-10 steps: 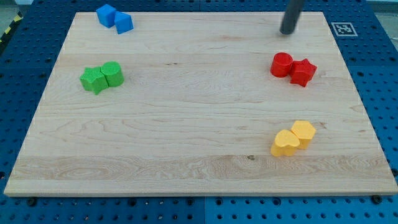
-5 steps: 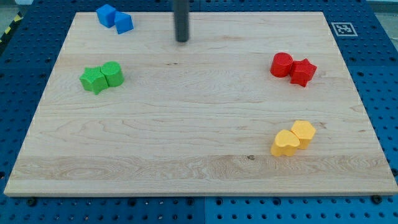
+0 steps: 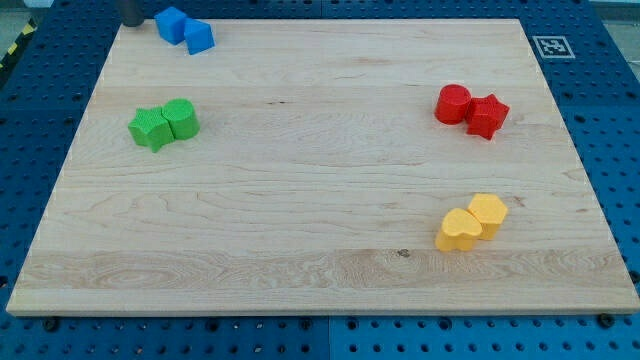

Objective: Slide the blue cube along with the blue triangle a bit down and right

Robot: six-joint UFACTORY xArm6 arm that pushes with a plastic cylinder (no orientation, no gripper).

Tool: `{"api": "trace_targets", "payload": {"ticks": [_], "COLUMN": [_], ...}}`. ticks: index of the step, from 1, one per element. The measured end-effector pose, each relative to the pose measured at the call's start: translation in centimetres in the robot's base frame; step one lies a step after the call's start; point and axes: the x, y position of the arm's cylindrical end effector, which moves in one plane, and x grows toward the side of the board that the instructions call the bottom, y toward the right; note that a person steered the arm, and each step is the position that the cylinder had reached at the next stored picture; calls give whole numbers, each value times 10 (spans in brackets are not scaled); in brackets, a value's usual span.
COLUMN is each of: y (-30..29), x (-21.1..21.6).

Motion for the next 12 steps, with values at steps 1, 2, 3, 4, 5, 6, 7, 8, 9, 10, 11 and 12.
{"api": "trace_targets", "payload": {"ticks": [1, 2, 3, 4, 5, 6, 7, 8, 9, 10, 11, 12], "y": [10, 14, 19, 33, 52, 53, 58, 75, 96, 96, 66, 30], "x": [-1, 0, -1, 0, 1, 22, 40, 40, 40, 41, 56, 100]}}
